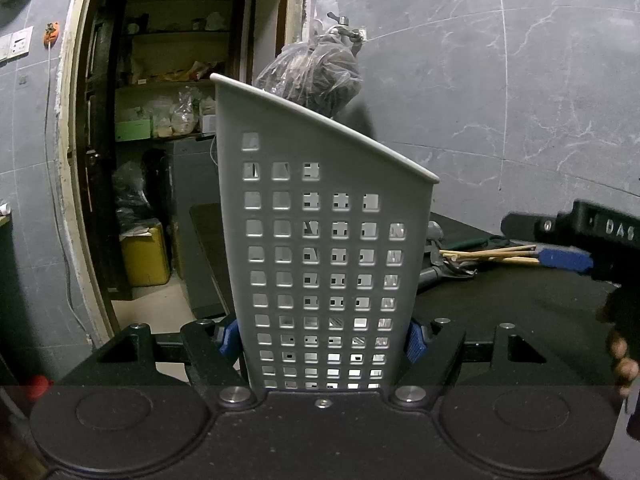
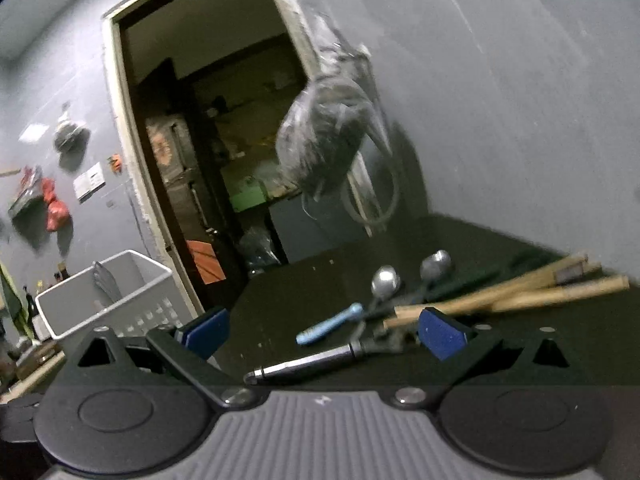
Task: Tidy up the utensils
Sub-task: 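Move the open right tool back down to the utensil pile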
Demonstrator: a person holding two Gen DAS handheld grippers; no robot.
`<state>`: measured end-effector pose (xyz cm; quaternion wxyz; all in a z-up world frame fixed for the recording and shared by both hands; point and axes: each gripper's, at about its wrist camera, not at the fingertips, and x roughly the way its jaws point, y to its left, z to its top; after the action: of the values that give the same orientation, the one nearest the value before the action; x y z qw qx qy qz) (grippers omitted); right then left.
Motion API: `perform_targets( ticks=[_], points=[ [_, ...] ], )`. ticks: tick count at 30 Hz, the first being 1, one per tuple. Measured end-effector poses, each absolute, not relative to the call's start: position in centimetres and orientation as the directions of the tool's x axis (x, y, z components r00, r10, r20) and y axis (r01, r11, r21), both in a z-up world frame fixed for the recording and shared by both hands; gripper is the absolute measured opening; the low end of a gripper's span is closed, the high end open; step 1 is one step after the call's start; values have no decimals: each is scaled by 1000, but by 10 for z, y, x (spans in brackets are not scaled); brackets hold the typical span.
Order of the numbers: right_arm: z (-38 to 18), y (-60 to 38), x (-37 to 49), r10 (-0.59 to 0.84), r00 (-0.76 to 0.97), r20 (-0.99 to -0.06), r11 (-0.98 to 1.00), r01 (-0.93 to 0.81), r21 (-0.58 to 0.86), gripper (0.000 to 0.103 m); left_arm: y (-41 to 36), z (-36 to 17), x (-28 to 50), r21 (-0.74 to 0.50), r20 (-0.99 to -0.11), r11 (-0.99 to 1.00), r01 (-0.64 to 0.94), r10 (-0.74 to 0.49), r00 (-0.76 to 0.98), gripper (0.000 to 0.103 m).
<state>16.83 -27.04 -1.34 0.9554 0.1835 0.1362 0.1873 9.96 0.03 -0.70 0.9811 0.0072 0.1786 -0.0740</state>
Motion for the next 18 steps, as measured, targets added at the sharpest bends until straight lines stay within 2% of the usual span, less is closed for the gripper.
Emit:
perform_targets(
  ticks=[6, 12, 18],
  points=[
    [-27, -273, 173, 396, 889, -228, 861, -274, 428, 103, -1, -7, 101, -5, -352, 989, 150, -143, 925, 75],
    [-27, -271, 175, 407, 885, -227, 860, -287, 422, 103, 1, -9, 101, 5, -347, 987, 163, -151, 926, 75],
    [-19, -270, 179, 415, 870, -264, 885, -320, 338, 103, 3, -10, 102, 7, -344, 985, 172, -159, 925, 75]
  ],
)
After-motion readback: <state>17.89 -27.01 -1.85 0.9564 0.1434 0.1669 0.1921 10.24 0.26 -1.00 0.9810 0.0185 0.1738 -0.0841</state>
